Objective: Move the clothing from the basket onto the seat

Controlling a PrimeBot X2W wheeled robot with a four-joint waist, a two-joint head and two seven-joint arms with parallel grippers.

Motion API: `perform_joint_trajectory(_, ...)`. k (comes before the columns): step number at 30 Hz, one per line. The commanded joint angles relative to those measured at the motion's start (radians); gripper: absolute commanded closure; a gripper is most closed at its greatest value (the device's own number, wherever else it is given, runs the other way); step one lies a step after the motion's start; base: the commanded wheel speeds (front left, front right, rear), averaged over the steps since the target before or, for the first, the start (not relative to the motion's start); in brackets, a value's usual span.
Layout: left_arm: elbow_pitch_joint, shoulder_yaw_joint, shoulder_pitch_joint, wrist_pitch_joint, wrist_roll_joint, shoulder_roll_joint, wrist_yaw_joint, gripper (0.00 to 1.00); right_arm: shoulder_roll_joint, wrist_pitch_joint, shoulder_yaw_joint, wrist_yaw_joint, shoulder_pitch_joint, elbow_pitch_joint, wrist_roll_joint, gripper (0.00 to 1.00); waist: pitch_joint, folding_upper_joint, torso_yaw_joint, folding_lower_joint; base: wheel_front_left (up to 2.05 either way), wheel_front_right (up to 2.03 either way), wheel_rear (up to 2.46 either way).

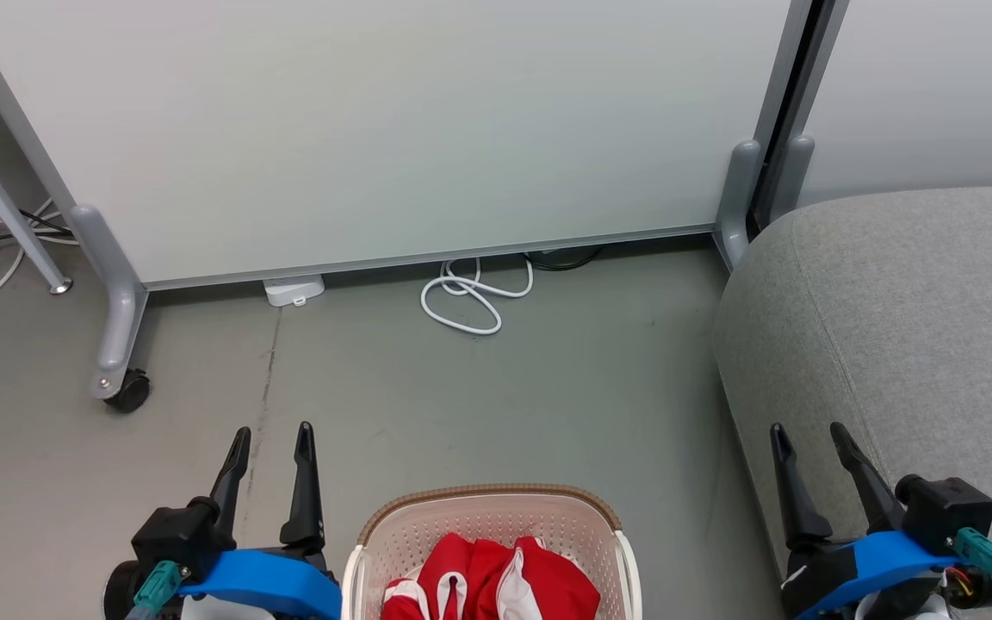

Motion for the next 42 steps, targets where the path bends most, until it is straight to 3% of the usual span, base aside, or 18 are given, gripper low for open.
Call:
perform_joint_trajectory(1,-0.003,-0.004,-0.011,-0.010,0.021,0.004,0.002,0.00,-0.006,-0.006,-0.001,0.002,-0.010,-0.002,-0.023,0.00,-0.001,0.0000,0.000,0.0000,0.00,0.00,0.00)
perform_joint_trajectory(16,0.005,-0.014,0.005,-0.036,0.110,0.004,0.004,0.00,-0.006,-0.034,0.008,0.002,-0.008,0.006,-0.143,0.00,-0.009,0.0000,0.001,0.0000,0.00,0.00,0.00)
perform_joint_trajectory(25,0.025,-0.010,0.004,-0.036,0.053,0.004,0.009,0.00,-0.006,-0.027,0.005,0.002,-0.005,0.008,-0.133,0.00,-0.009,0.0000,0.004,0.0000,0.00,0.00,0.00)
perform_joint_trajectory(42,0.044,-0.023,-0.004,-0.036,0.042,0.004,0.027,0.00,-0.006,-0.017,-0.004,0.002,-0.004,0.005,-0.135,0.00,-0.001,0.0000,0.001,0.0000,0.00,0.00,0.00)
